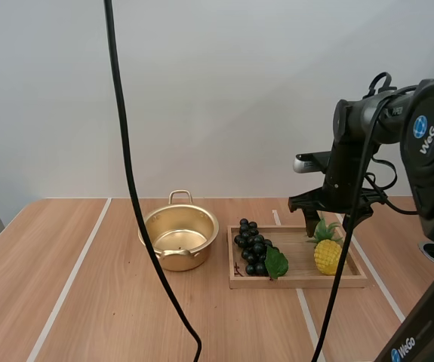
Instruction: Open the pot, put the pineapple inside, and close it
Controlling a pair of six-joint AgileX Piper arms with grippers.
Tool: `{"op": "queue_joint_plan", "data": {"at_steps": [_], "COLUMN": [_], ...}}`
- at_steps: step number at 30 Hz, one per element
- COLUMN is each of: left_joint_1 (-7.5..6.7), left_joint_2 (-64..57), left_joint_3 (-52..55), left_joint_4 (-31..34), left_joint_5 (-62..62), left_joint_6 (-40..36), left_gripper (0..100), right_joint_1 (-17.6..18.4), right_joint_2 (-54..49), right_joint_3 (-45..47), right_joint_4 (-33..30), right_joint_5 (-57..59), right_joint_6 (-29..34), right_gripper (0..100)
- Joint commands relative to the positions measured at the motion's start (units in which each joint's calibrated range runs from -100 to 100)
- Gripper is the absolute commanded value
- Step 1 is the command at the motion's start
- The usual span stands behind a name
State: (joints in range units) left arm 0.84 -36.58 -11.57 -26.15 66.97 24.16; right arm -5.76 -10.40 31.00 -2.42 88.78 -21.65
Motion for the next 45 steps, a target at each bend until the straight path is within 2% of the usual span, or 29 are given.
{"op": "queue_joint_plan", "data": {"at_steps": [1, 6, 15, 25, 34, 45], "left_joint_1": [0.09, 0.09, 0.09, 0.09, 0.09, 0.09], "left_joint_2": [-0.33, -0.33, -0.33, -0.33, -0.33, -0.33], "left_joint_3": [-0.38, -0.38, -0.38, -0.38, -0.38, -0.38], "left_joint_4": [-0.95, -0.95, -0.95, -1.07, -1.53, -1.53], "left_joint_5": [-0.35, 0.60, 2.67, 5.92, 6.46, 6.63], "left_joint_6": [0.19, 0.19, 0.19, 0.19, 0.19, 0.19], "left_gripper": [0, 0, 0, 0, 0, 0], "right_joint_1": [-0.17, -0.17, -0.17, -0.17, -0.17, -0.17], "right_joint_2": [-0.24, -0.24, 0.13, 5.73, 6.28, 9.77], "right_joint_3": [3.70, 9.30, 13.40, 13.53, 13.53, 13.53], "right_joint_4": [-0.41, -0.90, -2.93, -3.78, -4.73, -4.73], "right_joint_5": [-4.31, -13.81, -24.86, -28.25, -35.59, -35.85], "right_joint_6": [0.79, 1.97, 3.27, 3.61, 3.51, 3.44], "right_gripper": [100, 100, 100, 100, 100, 100]}}
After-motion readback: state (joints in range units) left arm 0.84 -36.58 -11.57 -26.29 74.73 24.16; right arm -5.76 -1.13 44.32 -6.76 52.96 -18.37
